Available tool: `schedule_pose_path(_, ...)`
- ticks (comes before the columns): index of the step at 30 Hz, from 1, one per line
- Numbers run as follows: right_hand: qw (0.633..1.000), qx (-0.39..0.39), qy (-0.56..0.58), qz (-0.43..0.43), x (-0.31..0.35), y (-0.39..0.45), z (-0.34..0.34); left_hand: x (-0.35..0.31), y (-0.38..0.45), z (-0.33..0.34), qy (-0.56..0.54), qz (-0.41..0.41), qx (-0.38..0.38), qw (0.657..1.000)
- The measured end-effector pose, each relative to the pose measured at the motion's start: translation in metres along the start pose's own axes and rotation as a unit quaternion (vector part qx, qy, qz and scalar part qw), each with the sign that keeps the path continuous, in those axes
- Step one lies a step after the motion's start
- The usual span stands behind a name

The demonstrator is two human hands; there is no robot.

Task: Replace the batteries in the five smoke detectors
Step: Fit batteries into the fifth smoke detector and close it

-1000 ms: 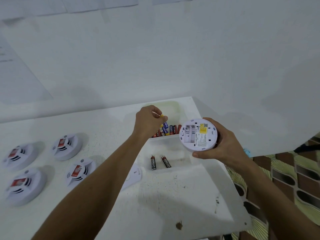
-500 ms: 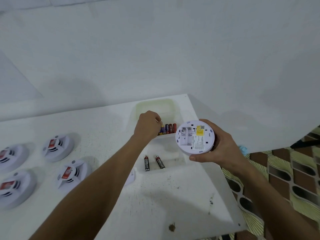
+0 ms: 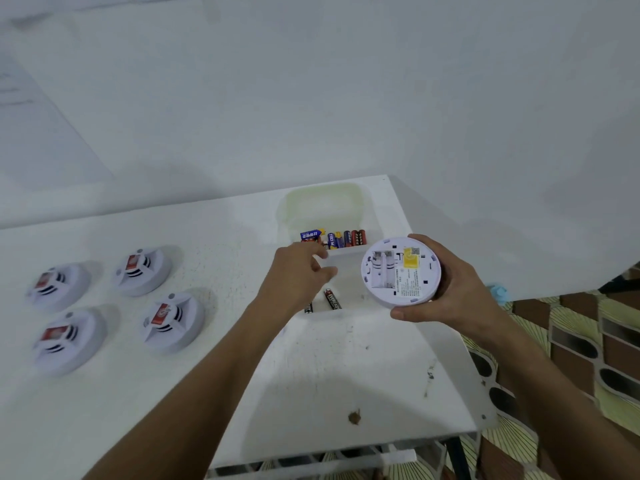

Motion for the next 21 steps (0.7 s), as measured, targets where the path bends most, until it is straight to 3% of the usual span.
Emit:
schedule_pose_path(9, 1.0, 0.005, 0.015, 0.005, -0.004, -0.017, 0.008, -0.003, 0.014, 0.024, 0.129, -0.077, 0.139, 0.979)
schedule_pose_path(21, 1.0, 0.016, 0.007, 0.013, -0.014, -0.028, 0.002, 0.003, 0.029, 0.037, 0.112, -0.088, 0.117, 0.983)
Point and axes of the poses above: each hand's wrist, its own y-axis towards the middle knuckle, its own z-axis out of the palm, x = y × z, the point moved 4 cm from there along y, towards the middle knuckle, and after that the axes turned 13 degrees about x, right-handed, at the moved point
